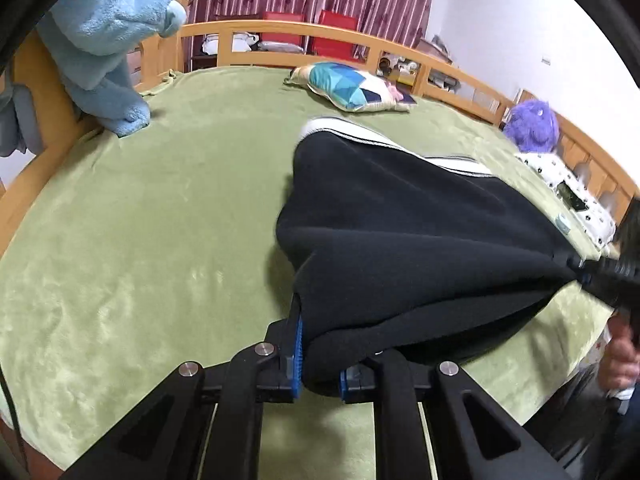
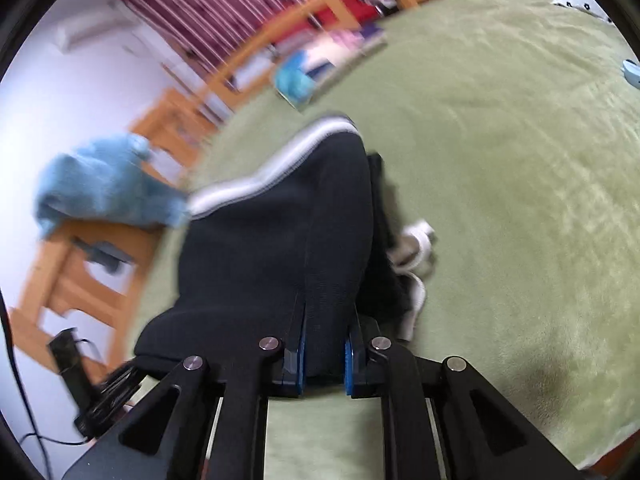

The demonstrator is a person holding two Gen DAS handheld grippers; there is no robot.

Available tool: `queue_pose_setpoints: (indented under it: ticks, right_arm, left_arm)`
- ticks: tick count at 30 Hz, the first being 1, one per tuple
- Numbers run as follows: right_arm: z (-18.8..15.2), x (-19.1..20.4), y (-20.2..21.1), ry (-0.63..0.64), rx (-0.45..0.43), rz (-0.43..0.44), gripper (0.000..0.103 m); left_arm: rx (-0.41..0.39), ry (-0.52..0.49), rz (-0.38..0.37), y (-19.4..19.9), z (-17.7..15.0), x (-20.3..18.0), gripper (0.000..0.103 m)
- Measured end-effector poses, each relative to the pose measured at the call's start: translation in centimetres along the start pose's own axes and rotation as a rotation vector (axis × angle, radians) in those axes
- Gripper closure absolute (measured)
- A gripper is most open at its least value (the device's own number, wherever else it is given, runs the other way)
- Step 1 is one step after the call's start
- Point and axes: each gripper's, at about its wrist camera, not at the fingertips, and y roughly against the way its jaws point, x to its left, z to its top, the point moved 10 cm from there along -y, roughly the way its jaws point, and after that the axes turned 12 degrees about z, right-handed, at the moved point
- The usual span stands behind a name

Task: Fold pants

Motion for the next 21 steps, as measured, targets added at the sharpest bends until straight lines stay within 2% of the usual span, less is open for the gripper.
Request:
queue_pose_setpoints:
  ticks: [1, 3, 5, 6, 7, 8, 10, 14, 18, 20, 21]
  right_arm:
    - [-0.4, -0.2, -0.1, -0.005, 0.006, -0.003, 0.09]
    - [-2.5, -2.1, -2.0, -0.022, 0.082, -0.086, 0.089]
    - [-4.1, -3.6, -3.6, 0.003, 0.141, -0.176, 0.084]
    - [-4.1, -3.5, -3.5, 0.005, 0.137, -0.181, 0.078]
    - [-3.9, -3.3, -3.2, 0.003, 0.136, -0.183, 0.075]
    - [-3.5, -3.0, -2.6, 0.004, 0.143, -0.195, 0.069]
    - [-2.2, -1.8, -1.1, 0.065, 0.117, -0.224, 0.069]
    - [0.9, 1.3, 1.0, 0.225, 0.029, -0.281, 0.069]
    - [2.3, 3.2, -0.9, 0.309, -0.012, -0.283, 0.069]
    - [1.7, 1.9, -2.5, 0.291, 0.01, -0.28, 0.069]
    - [1.1, 0.7, -3.4, 0.287, 0.037, -0.318, 0.069]
  left_arm:
    - [0.01, -0.012, 0.011, -0.4, -0.4, 0.0, 0.09]
    - [0.077, -0.085, 0.048, -2.0, -2.7, -0.7, 0.09]
    - [0.115, -0.185, 0.103, -2.7, -4.4, -1.3, 0.084]
    - [0.111, -0.179, 0.075, -1.8, -4.6, -1.3, 0.083]
    - [0.105, -0.16, 0.037, -1.1, -4.6, -1.2, 0.075]
    - [0.096, -0.124, -0.02, 0.2, -4.2, -0.9, 0.058]
    - [0.073, -0.084, -0.025, 1.8, -3.3, 0.2, 0.04]
    - [-0.003, -0.047, -0.025, 3.3, 0.2, 0.3, 0.04]
    - [-0.016, -0.014, -0.067, 1.6, 3.5, -2.5, 0.04]
    - [0.046, -0.022, -0.071, -1.4, 3.4, -3.8, 0.04]
    - [0.088, -0.02, -0.058, -3.0, 2.7, -3.8, 0.04]
